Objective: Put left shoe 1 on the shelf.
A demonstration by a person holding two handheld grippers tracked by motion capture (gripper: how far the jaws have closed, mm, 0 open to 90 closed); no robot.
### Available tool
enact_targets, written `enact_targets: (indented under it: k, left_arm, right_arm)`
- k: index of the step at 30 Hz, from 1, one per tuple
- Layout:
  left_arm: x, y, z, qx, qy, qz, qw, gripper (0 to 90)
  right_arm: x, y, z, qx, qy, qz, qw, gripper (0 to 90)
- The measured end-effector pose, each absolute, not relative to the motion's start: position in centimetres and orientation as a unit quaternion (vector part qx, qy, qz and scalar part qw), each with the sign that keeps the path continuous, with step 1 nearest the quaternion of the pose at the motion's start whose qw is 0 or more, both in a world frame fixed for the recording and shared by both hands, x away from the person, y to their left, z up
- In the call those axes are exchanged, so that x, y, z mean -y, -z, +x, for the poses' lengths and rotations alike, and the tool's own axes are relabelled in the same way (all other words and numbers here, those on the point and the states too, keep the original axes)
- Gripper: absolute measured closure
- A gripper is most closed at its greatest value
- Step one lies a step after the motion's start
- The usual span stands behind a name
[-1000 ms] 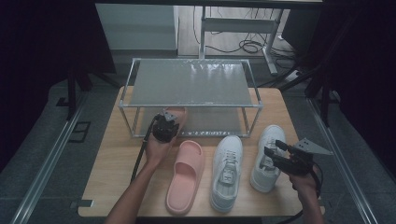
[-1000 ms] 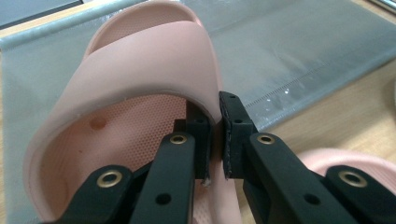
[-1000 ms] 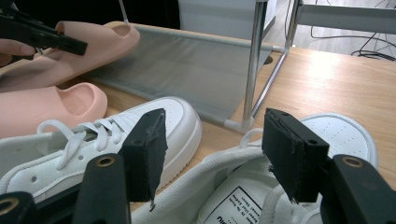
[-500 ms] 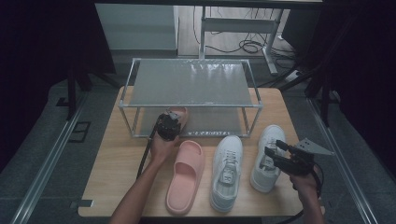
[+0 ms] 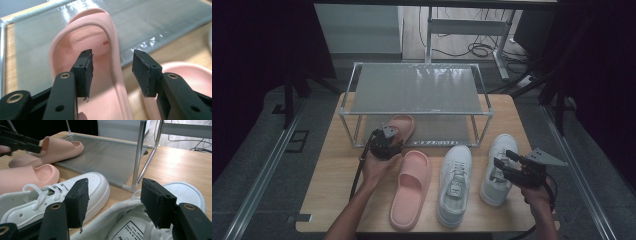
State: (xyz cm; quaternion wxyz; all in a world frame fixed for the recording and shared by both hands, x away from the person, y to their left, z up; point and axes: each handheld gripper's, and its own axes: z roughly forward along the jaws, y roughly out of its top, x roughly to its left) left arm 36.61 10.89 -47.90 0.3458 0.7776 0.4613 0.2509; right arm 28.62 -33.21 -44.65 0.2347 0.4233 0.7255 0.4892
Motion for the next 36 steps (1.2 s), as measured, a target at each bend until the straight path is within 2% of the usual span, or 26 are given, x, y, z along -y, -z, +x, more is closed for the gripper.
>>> enact_targets:
  k: [8, 12, 14, 16, 21, 36]
  left_arm:
    - [-12.7, 47.6, 33.7, -0.459, -0.232, 0.777, 0.363, 53.8]
    - [-13.4, 47.9, 32.6, -0.457, -0.225, 0.777, 0.369, 60.0]
    - [-13.7, 48.0, 32.1, -0.455, -0.216, 0.780, 0.372, 65.7]
    - [-14.0, 48.2, 31.8, -0.453, -0.196, 0.783, 0.379, 67.5]
    - [-14.7, 48.5, 30.6, -0.453, -0.184, 0.786, 0.378, 79.1]
    - [-16.9, 49.0, 28.0, -0.455, -0.171, 0.791, 0.371, 89.5]
  right_arm:
    - [33.2, 44.6, 28.6, -0.726, -0.489, 0.422, 0.235, 40.5]
    - [33.1, 44.6, 28.6, -0.727, -0.490, 0.420, 0.236, 40.5]
    - [33.0, 44.7, 28.6, -0.727, -0.489, 0.421, 0.235, 40.5]
    - [33.0, 44.7, 28.6, -0.727, -0.489, 0.421, 0.235, 40.5]
    - [33.0, 44.7, 28.6, -0.727, -0.489, 0.419, 0.237, 40.5]
    - [32.8, 44.7, 28.5, -0.728, -0.488, 0.419, 0.239, 40.7]
